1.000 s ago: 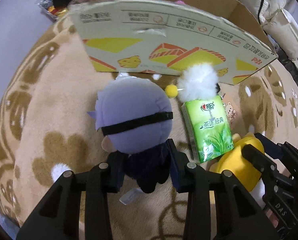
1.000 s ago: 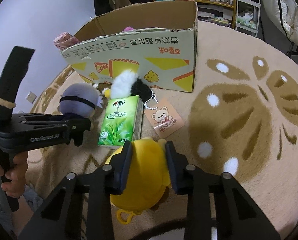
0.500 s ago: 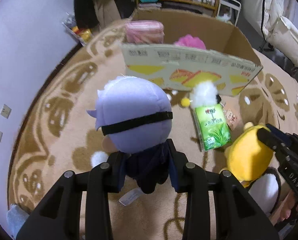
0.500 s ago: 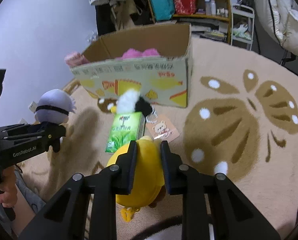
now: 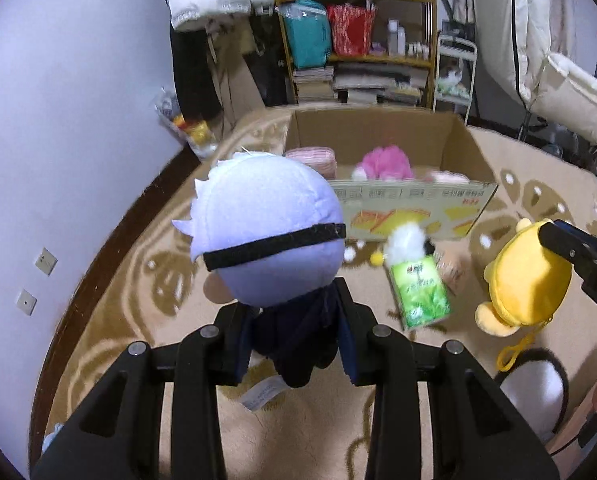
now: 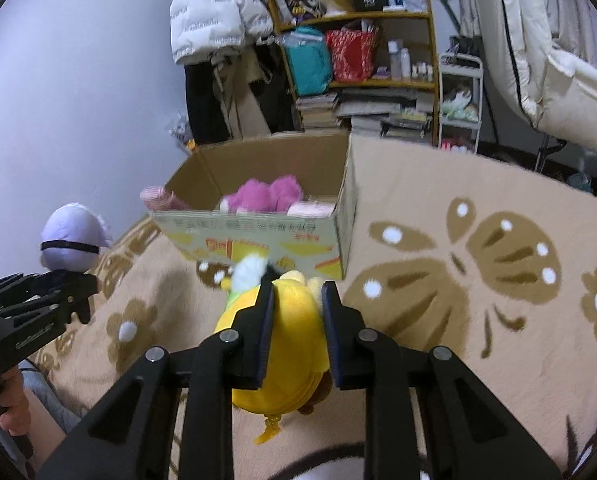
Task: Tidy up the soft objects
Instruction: 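Carry the yellow plush with the right tool while the left carries the doll over the box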
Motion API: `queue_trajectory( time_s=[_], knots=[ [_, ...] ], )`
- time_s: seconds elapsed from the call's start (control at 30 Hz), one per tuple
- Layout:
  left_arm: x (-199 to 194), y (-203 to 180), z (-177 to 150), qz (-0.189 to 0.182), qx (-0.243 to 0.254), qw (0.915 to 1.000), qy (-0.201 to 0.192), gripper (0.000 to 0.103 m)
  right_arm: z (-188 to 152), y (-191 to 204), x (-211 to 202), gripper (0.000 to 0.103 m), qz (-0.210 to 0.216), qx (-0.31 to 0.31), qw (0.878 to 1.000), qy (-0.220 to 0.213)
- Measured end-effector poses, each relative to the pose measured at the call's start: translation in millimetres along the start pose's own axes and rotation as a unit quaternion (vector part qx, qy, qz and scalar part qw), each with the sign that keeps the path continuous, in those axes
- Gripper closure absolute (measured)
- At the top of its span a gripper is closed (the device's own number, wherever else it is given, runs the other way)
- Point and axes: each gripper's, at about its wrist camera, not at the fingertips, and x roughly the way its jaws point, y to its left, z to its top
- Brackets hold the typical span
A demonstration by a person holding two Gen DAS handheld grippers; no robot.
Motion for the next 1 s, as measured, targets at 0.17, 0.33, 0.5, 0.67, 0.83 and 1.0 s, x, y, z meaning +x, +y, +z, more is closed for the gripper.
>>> queue_trajectory(
  time_s=[0.17, 0.33, 0.5, 0.67, 0.83, 1.0],
  knots=[
    [-16, 2, 14, 0.003, -0.004, 0.9995, -0.031, 0.069, 21, -3, -10, 0.079, -0.002, 0.000, 1.000, -0.028],
    [-21, 2, 33, 0.011, -0.006, 0.9982, -0.058, 0.069, 47, -1, -15, 0.079, 0.002, 0.000, 0.999, -0.050],
    [-23, 2, 56, 0.029, 0.001, 0.9956, -0.089, 0.069, 73, 6, -11, 0.079, 0.006, -0.010, 0.997, -0.070],
    [-20, -2, 85, 0.028, 0.004, 0.9934, -0.111, 0.068, 93, 11, 1, 0.079, 0.006, -0.019, 0.997, -0.077],
    [-10, -10, 113, 0.030, 0.020, 0.9912, -0.127, 0.068, 113, 16, 15, 0.079, 0.002, -0.039, 0.996, -0.080],
    [9, -19, 130, 0.033, 0.043, 0.9899, -0.131, 0.068, 129, 16, 32, 0.079, 0.000, -0.048, 0.996, -0.077]
  ],
)
